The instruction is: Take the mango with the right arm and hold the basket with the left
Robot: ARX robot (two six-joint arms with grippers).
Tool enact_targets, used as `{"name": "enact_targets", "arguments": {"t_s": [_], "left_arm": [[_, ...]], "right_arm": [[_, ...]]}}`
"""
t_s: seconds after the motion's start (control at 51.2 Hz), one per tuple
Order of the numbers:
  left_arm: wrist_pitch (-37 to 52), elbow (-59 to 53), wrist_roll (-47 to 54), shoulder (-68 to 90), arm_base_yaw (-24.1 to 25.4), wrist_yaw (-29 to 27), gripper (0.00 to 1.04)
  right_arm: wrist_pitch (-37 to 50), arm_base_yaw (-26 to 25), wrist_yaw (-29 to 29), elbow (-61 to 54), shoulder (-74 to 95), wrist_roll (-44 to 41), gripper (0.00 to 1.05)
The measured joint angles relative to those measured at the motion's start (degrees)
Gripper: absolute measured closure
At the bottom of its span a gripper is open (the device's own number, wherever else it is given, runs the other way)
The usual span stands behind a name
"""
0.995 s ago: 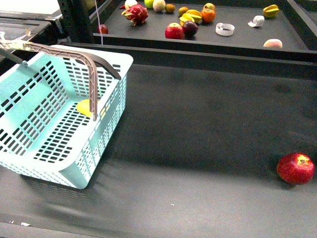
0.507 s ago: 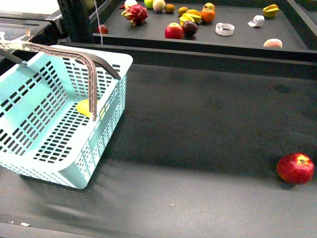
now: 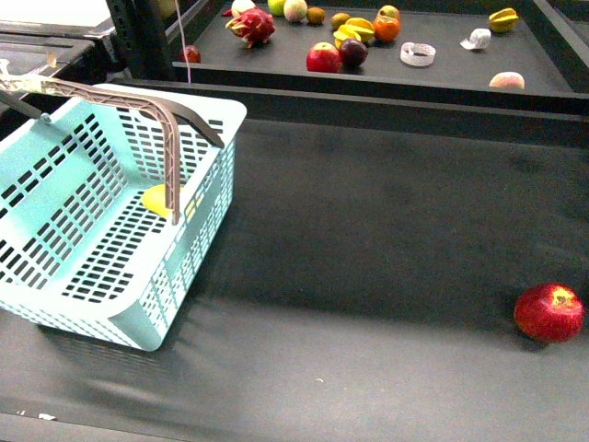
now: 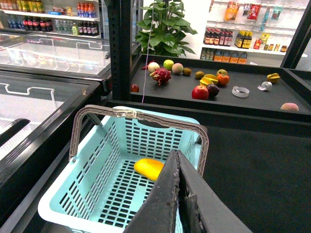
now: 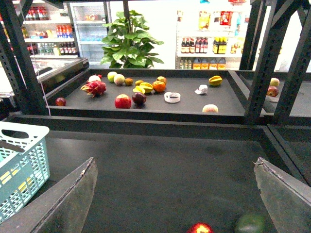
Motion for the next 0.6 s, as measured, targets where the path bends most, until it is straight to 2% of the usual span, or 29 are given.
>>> {"name": "enact_targets", "arguments": {"t_s": [0.059,0.137,0.605], "left_arm": [[-1.92,0.02,0.0,-1.81,0.0,0.0,1.03],[-9.86,0.02,0.02,-8.39,0.0,0.0,1.03],[-10.49,0.02,0.02,-10.1,0.0,0.0,1.03]], "right_arm": [[0.0,0.0,-0.02,0.0,0.0,0.0,0.08],[0.0,0.0,0.0,0.0,0.0,0.0,0.08],[0.0,0.0,0.0,0.0,0.0,0.0,0.08]]}}
